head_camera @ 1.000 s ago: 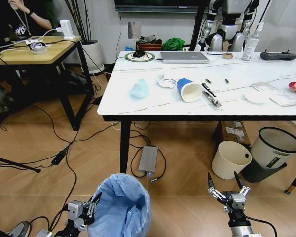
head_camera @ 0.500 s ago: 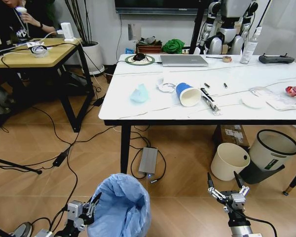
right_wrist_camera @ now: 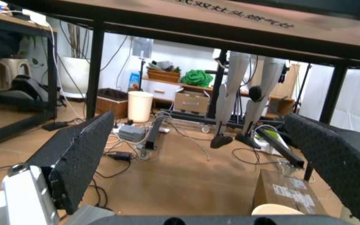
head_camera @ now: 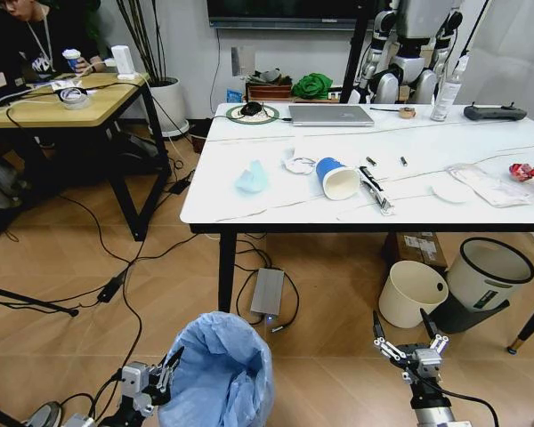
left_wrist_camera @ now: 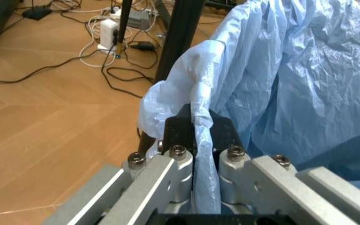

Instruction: Pick up the trash bin and place the trash from the table into it.

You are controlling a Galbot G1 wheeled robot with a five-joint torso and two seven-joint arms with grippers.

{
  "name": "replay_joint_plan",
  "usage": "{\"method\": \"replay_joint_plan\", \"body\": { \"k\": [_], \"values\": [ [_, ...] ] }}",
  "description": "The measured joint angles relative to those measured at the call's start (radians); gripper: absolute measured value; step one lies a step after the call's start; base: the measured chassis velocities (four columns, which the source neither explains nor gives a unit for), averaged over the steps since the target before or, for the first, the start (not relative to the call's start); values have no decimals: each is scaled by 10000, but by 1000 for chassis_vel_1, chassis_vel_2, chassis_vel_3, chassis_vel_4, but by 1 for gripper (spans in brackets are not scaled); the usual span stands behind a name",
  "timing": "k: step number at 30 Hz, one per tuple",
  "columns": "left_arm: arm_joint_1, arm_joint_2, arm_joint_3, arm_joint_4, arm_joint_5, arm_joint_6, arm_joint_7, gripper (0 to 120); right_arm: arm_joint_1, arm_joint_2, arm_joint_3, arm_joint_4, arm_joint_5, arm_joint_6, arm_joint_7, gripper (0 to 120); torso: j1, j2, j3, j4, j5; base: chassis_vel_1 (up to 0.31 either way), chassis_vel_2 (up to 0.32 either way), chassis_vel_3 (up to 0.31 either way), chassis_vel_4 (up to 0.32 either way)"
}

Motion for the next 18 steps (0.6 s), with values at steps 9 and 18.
{"method": "replay_joint_plan", "body": {
  "k": [9, 18],
  "values": [
    [-4, 3, 50, -6, -33, 21, -34, 0, -20, 0, -8, 67, -24, 15, -5, 100, 161, 385, 224, 0, 0, 0, 0, 0, 0],
    [-15, -16, 55, -40, 2, 64, -66, 0, 26, 0, -38, 67, -41, 14, -10, 100, 307, 749, 444, 0, 0, 0, 0, 0, 0]
  ]
}}
